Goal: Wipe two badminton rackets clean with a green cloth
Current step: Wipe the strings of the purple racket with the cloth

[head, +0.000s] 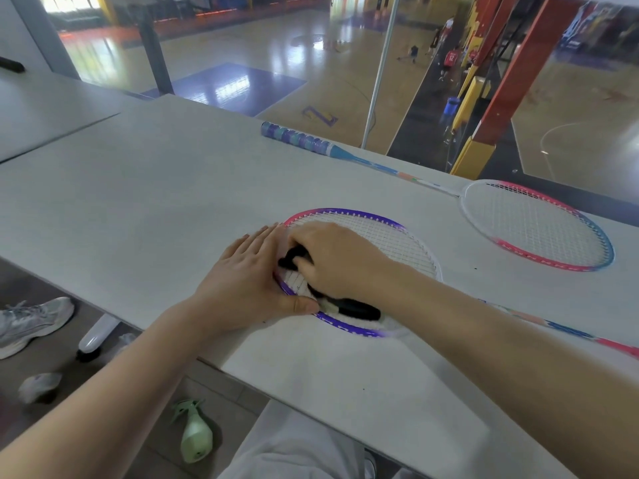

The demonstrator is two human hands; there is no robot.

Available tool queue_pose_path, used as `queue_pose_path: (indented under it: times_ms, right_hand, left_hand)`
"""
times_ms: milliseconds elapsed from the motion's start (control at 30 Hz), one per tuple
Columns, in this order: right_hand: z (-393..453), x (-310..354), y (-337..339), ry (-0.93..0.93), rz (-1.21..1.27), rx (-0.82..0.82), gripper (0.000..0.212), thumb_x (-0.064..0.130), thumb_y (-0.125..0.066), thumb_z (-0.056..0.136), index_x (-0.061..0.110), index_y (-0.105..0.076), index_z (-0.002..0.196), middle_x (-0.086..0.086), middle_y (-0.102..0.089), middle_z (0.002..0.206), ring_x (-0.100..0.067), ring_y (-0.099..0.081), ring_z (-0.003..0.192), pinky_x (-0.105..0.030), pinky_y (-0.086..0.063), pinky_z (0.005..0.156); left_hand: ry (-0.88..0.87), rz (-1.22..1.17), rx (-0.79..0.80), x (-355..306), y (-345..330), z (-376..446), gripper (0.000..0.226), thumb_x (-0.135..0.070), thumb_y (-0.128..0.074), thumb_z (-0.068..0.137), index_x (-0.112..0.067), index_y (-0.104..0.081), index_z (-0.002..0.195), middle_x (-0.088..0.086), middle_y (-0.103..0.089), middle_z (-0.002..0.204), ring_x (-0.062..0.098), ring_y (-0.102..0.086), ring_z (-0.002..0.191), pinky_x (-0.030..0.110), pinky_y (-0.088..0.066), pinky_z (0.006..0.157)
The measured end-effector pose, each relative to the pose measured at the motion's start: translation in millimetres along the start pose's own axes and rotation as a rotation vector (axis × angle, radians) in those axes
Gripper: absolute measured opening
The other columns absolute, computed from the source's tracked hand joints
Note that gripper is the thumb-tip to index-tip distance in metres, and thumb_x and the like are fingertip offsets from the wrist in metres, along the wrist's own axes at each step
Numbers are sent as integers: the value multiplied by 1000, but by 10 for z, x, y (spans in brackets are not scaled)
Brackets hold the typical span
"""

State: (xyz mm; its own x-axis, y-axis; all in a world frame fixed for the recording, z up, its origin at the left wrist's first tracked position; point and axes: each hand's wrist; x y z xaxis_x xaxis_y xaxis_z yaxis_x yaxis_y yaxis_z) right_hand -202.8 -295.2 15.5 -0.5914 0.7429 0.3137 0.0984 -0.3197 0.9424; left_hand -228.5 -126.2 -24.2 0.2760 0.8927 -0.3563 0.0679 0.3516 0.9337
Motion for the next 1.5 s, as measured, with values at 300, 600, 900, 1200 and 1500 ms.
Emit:
queue_pose_path:
  times_ms: [300, 600, 900, 1200, 1500]
  right_hand:
    - [421, -465, 16, -345, -255, -183, 13, 17, -53, 94, 10, -55, 105, -6, -57, 99, -21, -53, 86, -32, -43, 70]
    - [-17, 105, 27, 27, 75, 137, 16, 20, -58, 87, 20, -67, 100, 6, -66, 93, -11, -59, 84, -30, -52, 76]
    - [480, -337, 25, -250, -149, -99, 15, 22, -51, 94, 10, -57, 101, -2, -55, 91, -20, -55, 82, -32, -42, 67]
    - [446, -171, -36, -209, -110, -71, 15, 21, -53, 92, 10, -60, 100, -4, -60, 93, -20, -57, 84, -34, -49, 70]
    - [57, 144, 142, -13, 92, 251, 17, 24, -58, 90, 25, -67, 104, 12, -63, 90, -5, -57, 82, -21, -47, 73]
  left_hand:
    - [39, 45, 56, -59, 45, -26, 135, -96, -41, 52, -24, 8, 155, -8, -2, 164, 10, 0, 150, 31, -2, 122]
    - [29, -22, 11, -41, 21, -21, 150, -100, -42, 40, -19, 7, 156, -9, -4, 164, 4, -1, 149, 21, 0, 118]
    - [22, 25, 26, -43, 32, -43, 138, -99, -39, 51, -22, 11, 155, -7, -2, 164, 8, -1, 150, 28, 0, 121]
    - [7, 13, 14, -10, 13, -28, 142, -103, -33, 46, -23, 10, 155, -8, -5, 164, 7, -3, 150, 28, -1, 121]
    - [36, -38, 27, -45, 43, -27, 150, -101, -42, 36, -24, 6, 156, -12, 0, 164, 3, 2, 149, 21, 1, 118]
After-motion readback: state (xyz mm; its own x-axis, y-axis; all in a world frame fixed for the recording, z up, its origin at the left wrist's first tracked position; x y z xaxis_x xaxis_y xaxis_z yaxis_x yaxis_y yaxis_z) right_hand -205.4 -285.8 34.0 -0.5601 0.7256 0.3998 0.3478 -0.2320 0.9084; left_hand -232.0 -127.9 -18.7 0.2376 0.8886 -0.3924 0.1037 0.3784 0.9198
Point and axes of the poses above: each hand's wrist, its own z-axis towards the middle knuckle, its own y-axis out of the back of the hand, x = y × z
